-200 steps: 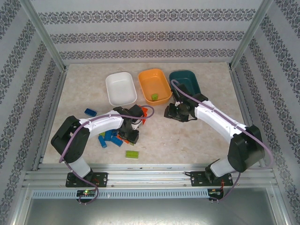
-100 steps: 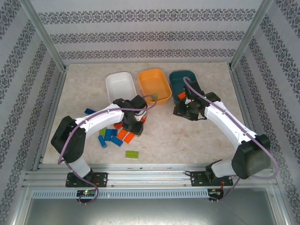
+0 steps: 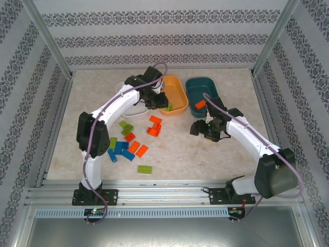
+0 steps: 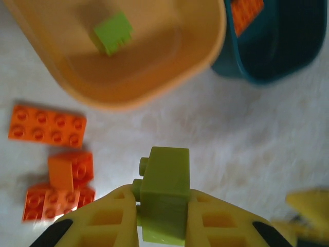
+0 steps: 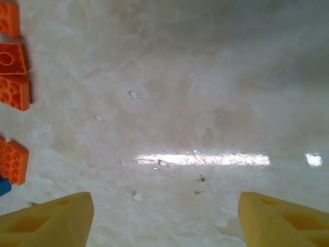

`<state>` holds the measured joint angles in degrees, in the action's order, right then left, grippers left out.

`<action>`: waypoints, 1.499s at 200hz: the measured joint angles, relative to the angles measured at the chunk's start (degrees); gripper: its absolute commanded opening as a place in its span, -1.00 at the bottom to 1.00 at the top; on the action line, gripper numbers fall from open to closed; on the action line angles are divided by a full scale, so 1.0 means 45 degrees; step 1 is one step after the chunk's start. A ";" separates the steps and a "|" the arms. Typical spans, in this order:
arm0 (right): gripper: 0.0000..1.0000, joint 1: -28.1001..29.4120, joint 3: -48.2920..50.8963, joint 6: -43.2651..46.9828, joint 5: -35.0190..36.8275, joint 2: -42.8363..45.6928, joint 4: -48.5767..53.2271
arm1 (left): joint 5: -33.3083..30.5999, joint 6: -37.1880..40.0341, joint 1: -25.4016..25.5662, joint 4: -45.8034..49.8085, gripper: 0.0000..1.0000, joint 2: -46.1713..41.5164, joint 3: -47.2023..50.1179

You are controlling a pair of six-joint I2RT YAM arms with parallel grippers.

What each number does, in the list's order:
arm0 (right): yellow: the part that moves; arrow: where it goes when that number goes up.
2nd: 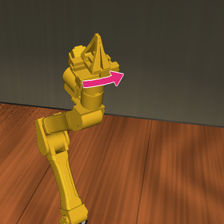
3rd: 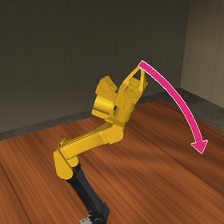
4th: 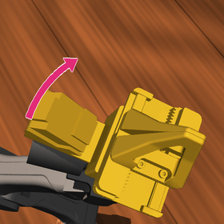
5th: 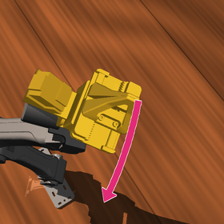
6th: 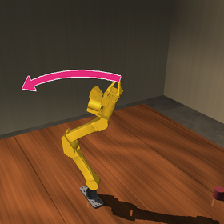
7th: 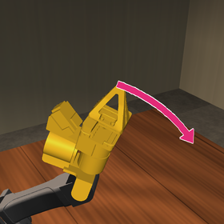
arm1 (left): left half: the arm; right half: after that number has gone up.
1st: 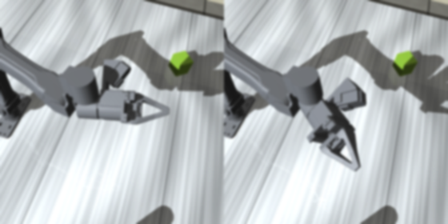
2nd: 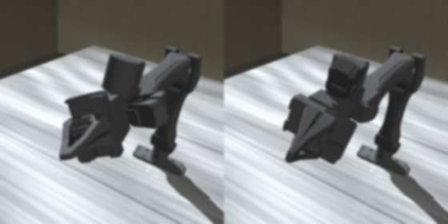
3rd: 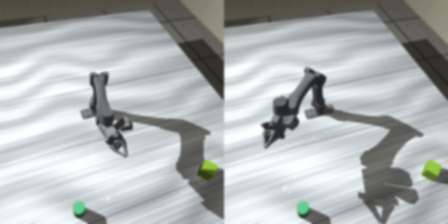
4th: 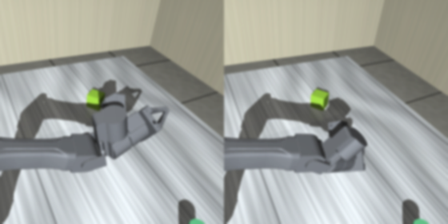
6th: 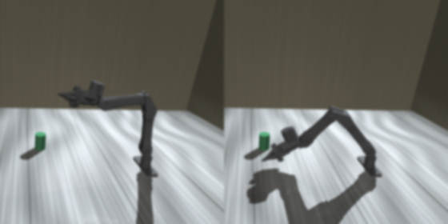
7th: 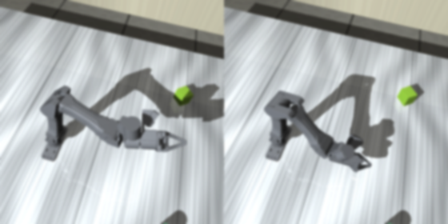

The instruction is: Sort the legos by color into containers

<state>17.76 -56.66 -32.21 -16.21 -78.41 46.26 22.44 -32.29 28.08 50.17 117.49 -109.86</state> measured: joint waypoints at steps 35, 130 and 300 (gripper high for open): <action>0.60 0.0000 0.0316 0.0262 -0.0597 0.0010 -0.0554 | -0.0238 -0.1943 -0.0539 -0.0505 -0.59 0.2540 -0.2210; 0.79 0.0476 0.1588 -0.0223 -0.0835 0.1632 -0.0646 | -0.0602 -0.3196 -0.0962 0.0729 -0.46 0.7091 -0.8675; 0.80 0.5668 0.1797 -0.5027 0.2968 0.4022 0.0039 | -0.0146 -0.0889 -0.0894 0.1904 0.26 0.3458 -0.5527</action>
<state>43.27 -48.58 -54.83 -2.85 -60.31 46.44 21.78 -36.29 24.05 58.74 133.05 -134.74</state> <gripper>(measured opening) 0.908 0.595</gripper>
